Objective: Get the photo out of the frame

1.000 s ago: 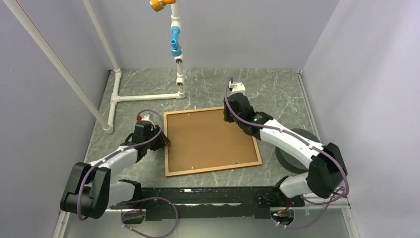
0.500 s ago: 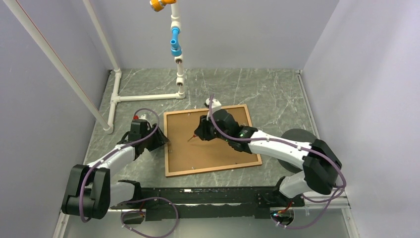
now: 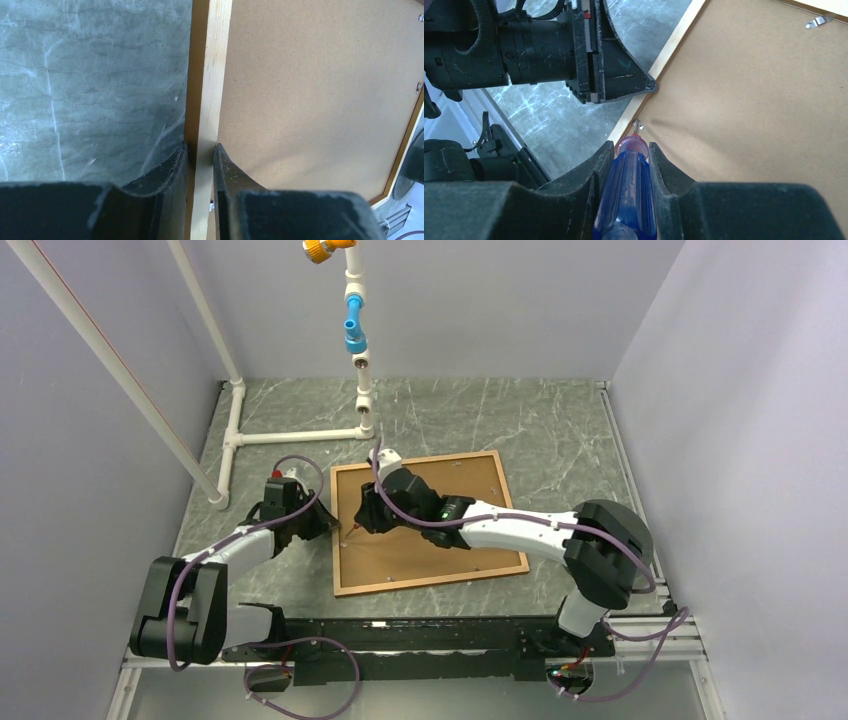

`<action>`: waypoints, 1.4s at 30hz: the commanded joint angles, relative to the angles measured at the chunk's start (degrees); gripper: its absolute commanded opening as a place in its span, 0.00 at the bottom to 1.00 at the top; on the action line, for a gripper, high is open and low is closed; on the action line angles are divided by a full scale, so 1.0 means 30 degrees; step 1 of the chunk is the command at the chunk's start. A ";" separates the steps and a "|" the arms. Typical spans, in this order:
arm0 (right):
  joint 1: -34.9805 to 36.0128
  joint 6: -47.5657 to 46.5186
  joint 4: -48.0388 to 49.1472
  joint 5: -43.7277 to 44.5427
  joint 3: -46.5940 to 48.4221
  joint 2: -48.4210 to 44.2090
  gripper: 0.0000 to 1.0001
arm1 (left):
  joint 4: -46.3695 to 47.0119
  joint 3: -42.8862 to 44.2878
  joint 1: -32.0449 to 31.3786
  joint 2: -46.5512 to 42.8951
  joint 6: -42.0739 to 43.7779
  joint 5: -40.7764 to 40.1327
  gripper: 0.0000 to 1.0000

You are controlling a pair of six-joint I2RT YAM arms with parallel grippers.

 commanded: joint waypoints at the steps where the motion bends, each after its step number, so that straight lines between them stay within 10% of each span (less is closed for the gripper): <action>1: 0.0498 -0.0325 0.0446 0.1560 0.1399 0.0552 0.00 | -0.0361 -0.0458 0.0041 0.0228 0.0446 -0.0380 0.19; 42: 0.2179 -0.0156 -0.3295 0.1435 0.1565 0.1186 0.00 | -0.0544 -0.0409 0.0041 0.0314 0.0663 -0.0536 0.00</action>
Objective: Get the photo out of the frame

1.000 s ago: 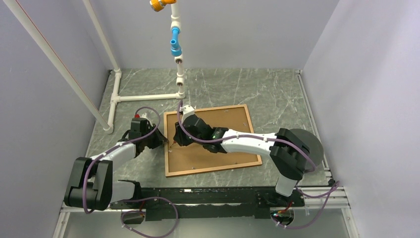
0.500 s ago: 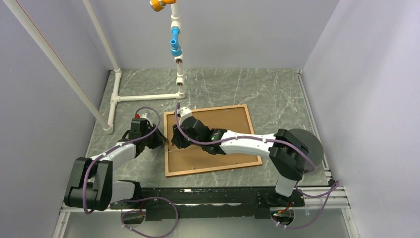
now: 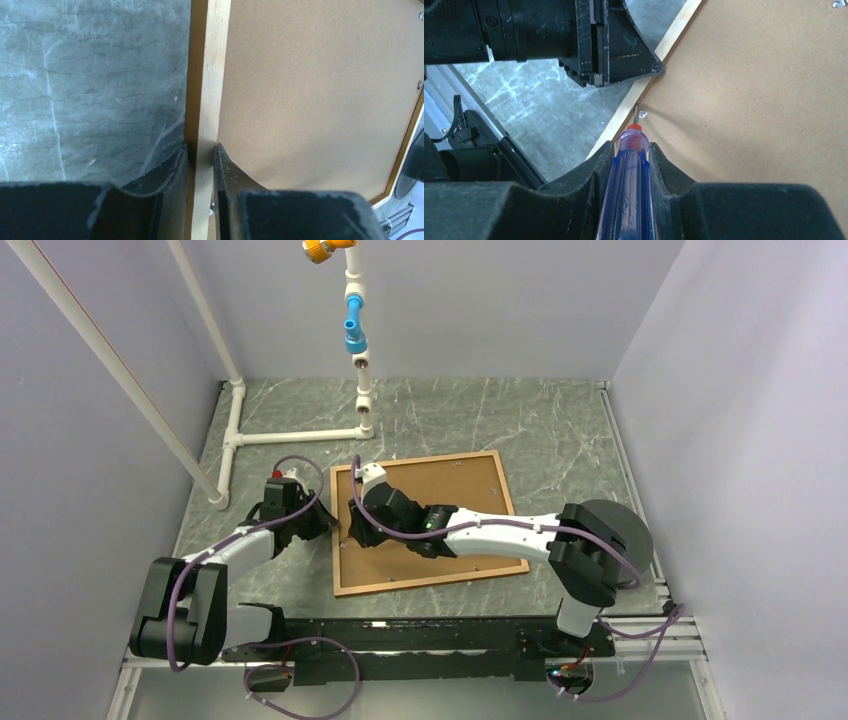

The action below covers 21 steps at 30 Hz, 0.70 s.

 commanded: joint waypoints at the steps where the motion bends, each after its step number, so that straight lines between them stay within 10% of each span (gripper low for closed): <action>1: 0.0546 0.0192 -0.2418 -0.0035 0.0482 -0.0433 0.00 | -0.0605 -0.0334 0.0041 0.0395 0.0540 -0.0632 0.00; 21: 0.0614 -0.3186 -0.7849 0.0634 0.4375 0.1566 0.00 | -0.0456 -0.0266 0.0041 0.0533 0.0819 -0.0340 0.00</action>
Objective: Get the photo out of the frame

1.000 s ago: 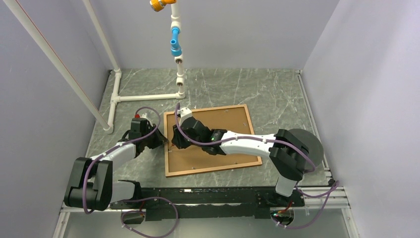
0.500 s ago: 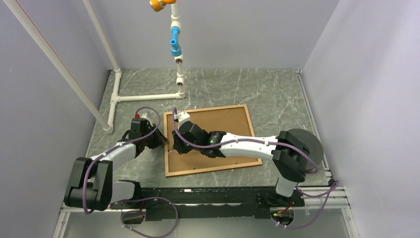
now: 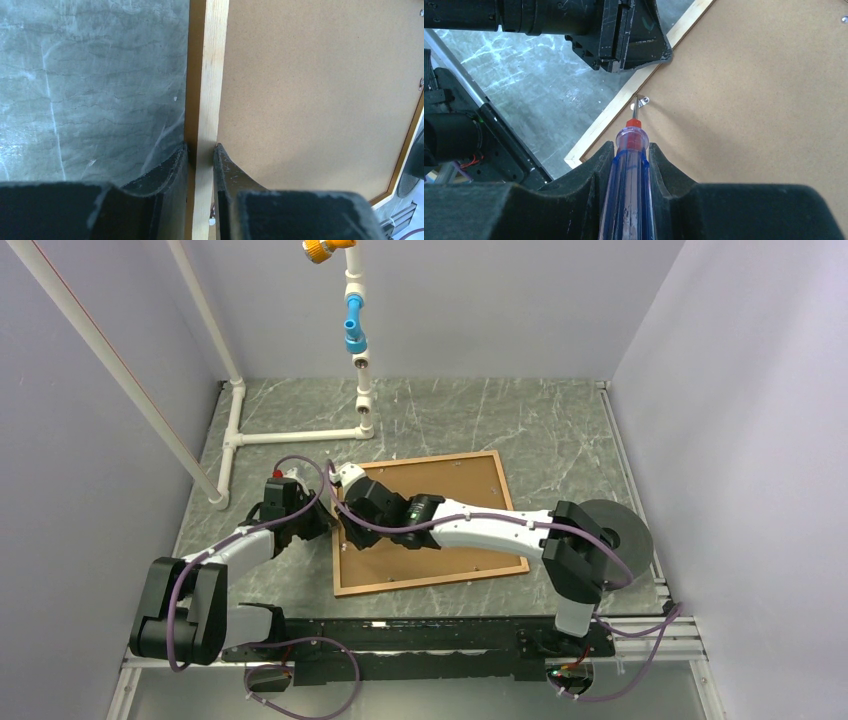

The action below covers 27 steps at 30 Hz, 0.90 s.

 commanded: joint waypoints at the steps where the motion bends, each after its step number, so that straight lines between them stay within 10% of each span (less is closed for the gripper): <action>1: 0.0169 -0.0263 -0.3178 0.1728 0.0827 0.0260 0.00 | -0.0500 -0.0243 0.0041 0.0547 0.0637 -0.0360 0.00; 15: 0.0027 0.0471 -0.0628 0.4026 -0.3549 -0.8288 0.00 | -0.0449 -0.0251 0.0041 0.0593 0.0658 -0.0094 0.00; 27: -0.2856 0.2262 0.0932 0.3255 -0.7171 -0.8039 0.00 | -0.0451 -0.0231 0.0043 0.0649 0.0741 0.0037 0.02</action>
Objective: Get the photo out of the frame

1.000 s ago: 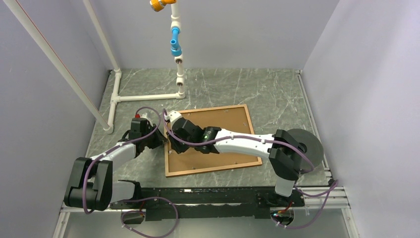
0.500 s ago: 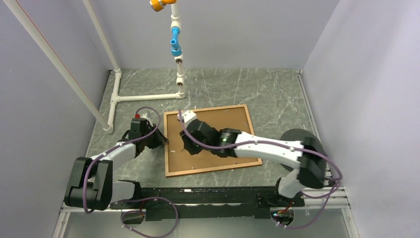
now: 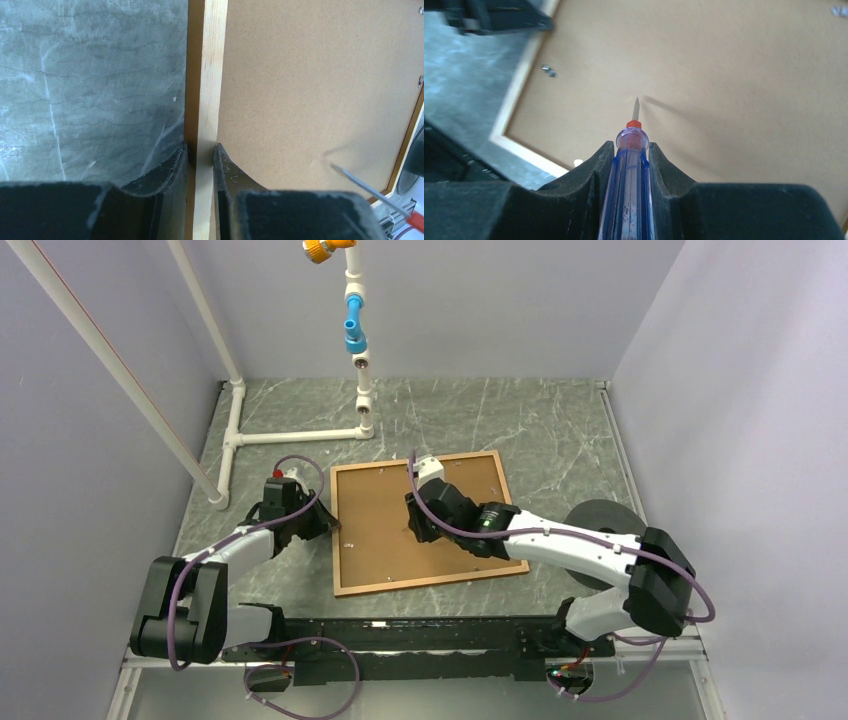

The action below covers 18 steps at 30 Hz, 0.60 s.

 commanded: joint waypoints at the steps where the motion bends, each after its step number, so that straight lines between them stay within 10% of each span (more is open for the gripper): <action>1: -0.1447 0.0715 0.1516 -0.0365 -0.0337 0.0279 0.00 | -0.0548 -0.0239 -0.0017 0.0576 0.0573 -0.0241 0.02; 18: -0.4690 -0.1790 0.2268 -0.1289 0.6065 0.6318 0.00 | -0.0507 -0.0235 -0.0017 0.0531 0.0703 -0.0170 0.02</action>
